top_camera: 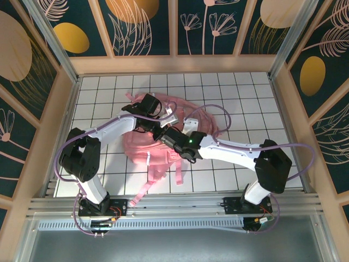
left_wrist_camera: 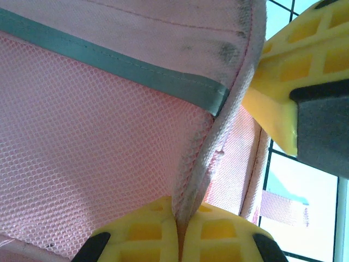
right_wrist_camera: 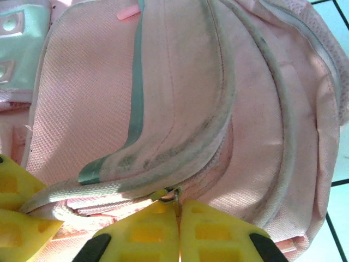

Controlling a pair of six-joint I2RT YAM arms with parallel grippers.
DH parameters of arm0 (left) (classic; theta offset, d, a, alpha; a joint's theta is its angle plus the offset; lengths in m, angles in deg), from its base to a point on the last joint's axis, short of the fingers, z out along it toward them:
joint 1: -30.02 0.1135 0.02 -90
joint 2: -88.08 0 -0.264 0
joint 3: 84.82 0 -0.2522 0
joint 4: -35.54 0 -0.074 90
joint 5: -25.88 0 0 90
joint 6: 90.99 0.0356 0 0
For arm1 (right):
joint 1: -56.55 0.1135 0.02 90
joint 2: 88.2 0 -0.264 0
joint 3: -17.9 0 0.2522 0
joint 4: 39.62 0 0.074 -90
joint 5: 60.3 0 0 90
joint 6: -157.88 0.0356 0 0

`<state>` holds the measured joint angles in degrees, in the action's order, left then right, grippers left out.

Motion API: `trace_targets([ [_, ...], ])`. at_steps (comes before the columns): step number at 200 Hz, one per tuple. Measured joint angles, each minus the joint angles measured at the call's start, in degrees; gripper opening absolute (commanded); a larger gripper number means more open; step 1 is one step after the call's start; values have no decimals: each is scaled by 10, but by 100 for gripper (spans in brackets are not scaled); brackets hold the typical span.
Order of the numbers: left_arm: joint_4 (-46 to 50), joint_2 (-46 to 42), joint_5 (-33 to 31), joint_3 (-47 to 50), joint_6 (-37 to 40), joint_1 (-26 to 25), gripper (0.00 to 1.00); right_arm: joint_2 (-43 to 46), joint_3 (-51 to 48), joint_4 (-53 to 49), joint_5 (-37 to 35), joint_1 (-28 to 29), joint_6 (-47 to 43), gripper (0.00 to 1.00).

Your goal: Pack books, pencil case, and school supplies into a backpack

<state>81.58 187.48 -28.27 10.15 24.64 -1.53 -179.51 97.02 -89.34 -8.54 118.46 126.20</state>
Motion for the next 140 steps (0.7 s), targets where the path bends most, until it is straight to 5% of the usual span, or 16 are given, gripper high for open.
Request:
trace_targets([
  [61, 9, -3, -14, 0, 45, -1, 0, 68, -71, 103, 114, -49, -125, 0],
  [140, -28, -136, -111, 96, 300, -4, 0, 137, -111, 141, 357, -192, -282, 0],
])
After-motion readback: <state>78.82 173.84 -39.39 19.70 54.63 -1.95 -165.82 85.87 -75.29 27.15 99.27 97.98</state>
